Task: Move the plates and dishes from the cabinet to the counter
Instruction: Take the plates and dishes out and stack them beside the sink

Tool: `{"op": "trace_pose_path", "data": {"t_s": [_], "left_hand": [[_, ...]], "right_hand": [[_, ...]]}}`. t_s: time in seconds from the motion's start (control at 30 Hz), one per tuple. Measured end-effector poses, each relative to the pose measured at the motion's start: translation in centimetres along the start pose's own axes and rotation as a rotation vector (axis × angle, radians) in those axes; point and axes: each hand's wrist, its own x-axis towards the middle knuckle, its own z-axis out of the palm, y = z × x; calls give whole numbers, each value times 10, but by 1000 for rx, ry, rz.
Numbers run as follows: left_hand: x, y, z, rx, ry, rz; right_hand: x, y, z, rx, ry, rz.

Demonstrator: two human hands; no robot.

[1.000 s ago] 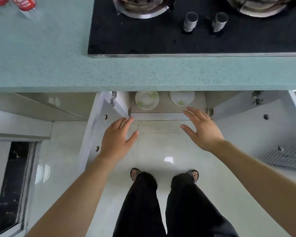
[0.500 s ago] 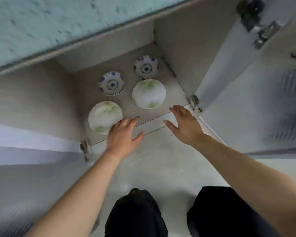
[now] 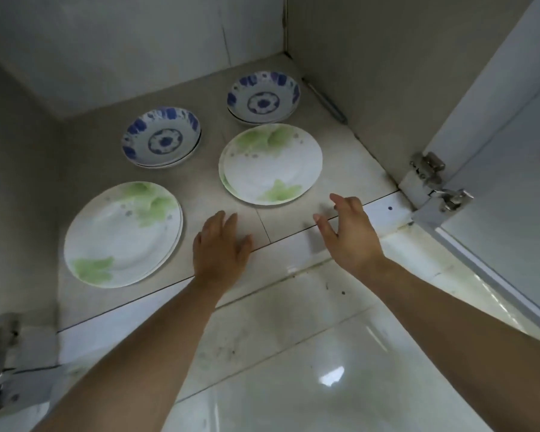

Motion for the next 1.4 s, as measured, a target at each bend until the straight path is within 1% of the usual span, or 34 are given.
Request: {"op": "trace_pose_path", "data": {"t_s": [0.13,0.23,0.37,0.43,0.6,0.77,0.83,0.9,0.97,1.0,1.07,1.17,1.27,1.33,1.4], "left_hand": [[-4,-1,11,-48,95,-35],[-2,-3,11,-60,122,-53],[-2,-2,13,-77,148,-63],[-2,-3,12,-81,141,-70],[-1,-4,13,-72,123,-73],[-2,-5,11,-95,105,-64],[-3,-5,9,-166,121,-36],[-2,-4,3,-312,165,-32],[3,1,-7,-453,192,-37],[7,6,-13,-491,187,-26],[22,19,-24,-495,141,9],[56,41,-34,-432,28,27],[80,55,-34,-437,-109,10],[85,60,-32,-439,-130,-19],[80,65,-30,-431,-92,-57]], "right_hand": [[26,-11,17,124,-3,59],[53,-25,24,288,57,106],[85,-37,28,416,140,261],[95,-36,31,417,156,308],[100,-27,39,443,168,309],[74,-15,34,416,163,322],[54,-2,25,387,146,329],[34,13,12,356,135,311],[18,24,0,383,116,304],[13,27,-3,403,108,309],[8,33,-8,419,103,315],[14,37,-10,380,100,301],[31,38,-12,345,117,302],[44,40,-10,334,137,308],[50,38,-5,293,143,307]]}}
